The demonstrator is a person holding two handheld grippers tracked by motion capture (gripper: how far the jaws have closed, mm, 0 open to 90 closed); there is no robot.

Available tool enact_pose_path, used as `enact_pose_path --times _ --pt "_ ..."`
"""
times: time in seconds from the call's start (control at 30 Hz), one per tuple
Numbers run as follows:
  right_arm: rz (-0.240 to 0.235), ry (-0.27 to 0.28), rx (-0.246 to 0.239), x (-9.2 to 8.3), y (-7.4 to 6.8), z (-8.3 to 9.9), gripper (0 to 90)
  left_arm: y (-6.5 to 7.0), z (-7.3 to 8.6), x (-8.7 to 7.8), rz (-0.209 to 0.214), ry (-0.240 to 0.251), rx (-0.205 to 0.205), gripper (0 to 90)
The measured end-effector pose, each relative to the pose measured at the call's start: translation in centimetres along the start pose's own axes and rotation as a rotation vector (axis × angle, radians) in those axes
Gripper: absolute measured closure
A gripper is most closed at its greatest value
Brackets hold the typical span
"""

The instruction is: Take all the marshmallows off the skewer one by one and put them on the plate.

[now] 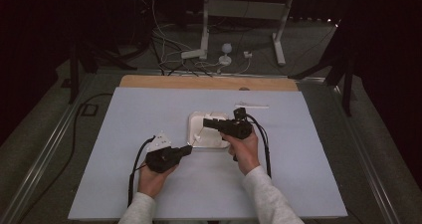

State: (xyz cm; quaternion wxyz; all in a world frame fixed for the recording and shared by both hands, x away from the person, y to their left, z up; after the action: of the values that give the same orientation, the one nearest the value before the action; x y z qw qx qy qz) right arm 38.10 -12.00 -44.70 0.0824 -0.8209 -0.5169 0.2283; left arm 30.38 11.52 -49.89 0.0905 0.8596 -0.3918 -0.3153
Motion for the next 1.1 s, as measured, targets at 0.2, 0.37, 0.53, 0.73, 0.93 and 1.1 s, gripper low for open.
enact_pose_path --times 0.2,0.37,0.53,0.73,0.93,1.1 --pt "0.028 0.005 -0.016 -1.2 0.7 -1.6 82.2 0.0 0.1 -0.2 0.016 0.012 -0.007 90.0" --pt "0.081 0.114 0.008 -3.0 1.5 -3.3 84.1 -1.0 1.4 -0.1 -0.075 -0.061 0.001 90.0" --pt "0.148 -0.012 -0.103 -4.6 1.5 -4.5 83.4 -1.1 0.6 -0.4 -0.062 -0.007 -0.035 90.0" --pt "0.194 -0.179 -0.13 -2.4 2.4 -1.8 82.2 -1.2 0.5 -0.4 -0.051 0.003 -0.064 90.0" --pt "0.213 -0.325 -0.115 0.2 3.8 0.8 68.8 -1.4 0.4 -0.5 -0.05 0.011 -0.075 90.0" --pt "0.214 -0.337 -0.085 1.0 4.2 1.5 49.1 -1.5 0.3 -0.5 -0.052 0.017 -0.087 90.0"
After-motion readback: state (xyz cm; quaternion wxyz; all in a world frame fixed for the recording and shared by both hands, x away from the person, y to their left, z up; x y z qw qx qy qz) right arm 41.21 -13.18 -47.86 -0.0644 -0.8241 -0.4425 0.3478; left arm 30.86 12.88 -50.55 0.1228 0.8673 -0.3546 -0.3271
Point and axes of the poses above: each handheld gripper's, and its own axes: x roughly forward along the jaws, z roughly out of its underside, y roughly to its right, the point moved 2 cm from there along x, roughly forward along the jaws, and after that the axes turned 15 degrees about -x, right-handed, at the moved point
